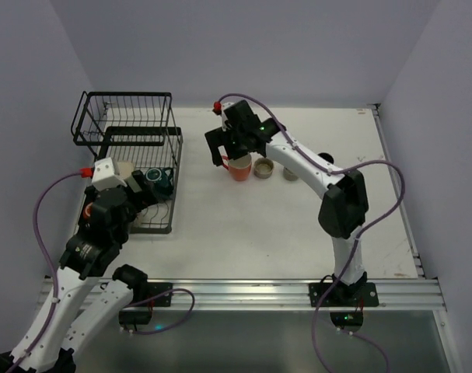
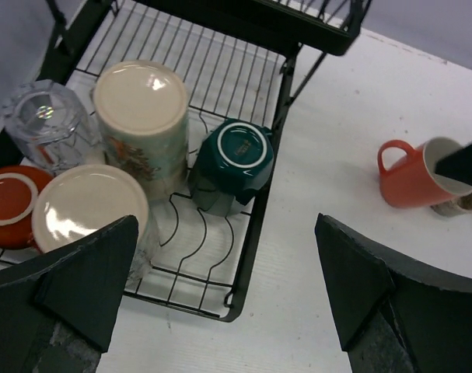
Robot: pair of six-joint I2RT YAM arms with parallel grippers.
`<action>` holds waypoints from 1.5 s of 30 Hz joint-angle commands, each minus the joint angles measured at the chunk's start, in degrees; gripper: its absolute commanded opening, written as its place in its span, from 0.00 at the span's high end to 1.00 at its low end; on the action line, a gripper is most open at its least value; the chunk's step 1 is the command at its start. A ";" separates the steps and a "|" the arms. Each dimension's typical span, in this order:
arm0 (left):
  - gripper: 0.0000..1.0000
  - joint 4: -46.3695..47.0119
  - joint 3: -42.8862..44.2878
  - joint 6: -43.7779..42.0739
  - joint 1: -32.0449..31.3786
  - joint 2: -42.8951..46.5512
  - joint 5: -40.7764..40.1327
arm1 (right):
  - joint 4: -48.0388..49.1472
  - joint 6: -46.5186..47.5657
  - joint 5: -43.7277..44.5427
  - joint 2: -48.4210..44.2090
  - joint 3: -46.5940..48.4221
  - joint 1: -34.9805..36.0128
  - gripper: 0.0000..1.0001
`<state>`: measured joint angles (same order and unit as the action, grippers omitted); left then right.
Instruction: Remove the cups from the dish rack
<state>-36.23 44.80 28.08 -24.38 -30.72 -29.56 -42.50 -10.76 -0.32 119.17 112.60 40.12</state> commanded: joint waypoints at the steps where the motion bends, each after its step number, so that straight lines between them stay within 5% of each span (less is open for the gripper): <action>1: 0.00 -6.73 4.60 6.98 0.48 0.22 -9.80 | 8.56 -1.19 -5.04 -9.74 -5.61 0.14 0.01; 11: 0.00 -16.32 7.14 14.90 0.48 -8.47 -16.93 | 20.43 -2.33 -9.70 -27.93 -28.03 0.22 0.01; 22: 0.00 -26.87 12.07 23.77 1.79 -17.88 -20.18 | 22.29 -2.16 -12.60 -34.53 -31.47 0.14 0.01; 34: 0.00 -13.61 7.59 10.78 17.25 -21.48 -7.63 | 22.99 -2.15 -17.16 -37.52 -32.62 0.22 0.01; 45: 0.00 -6.93 3.81 6.56 21.48 -24.91 -1.90 | 23.16 -2.16 -18.67 -37.17 -32.26 0.31 0.01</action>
<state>-47.55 49.25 37.21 -4.47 -55.05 -33.06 -21.50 -12.64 -17.17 83.74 80.12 40.12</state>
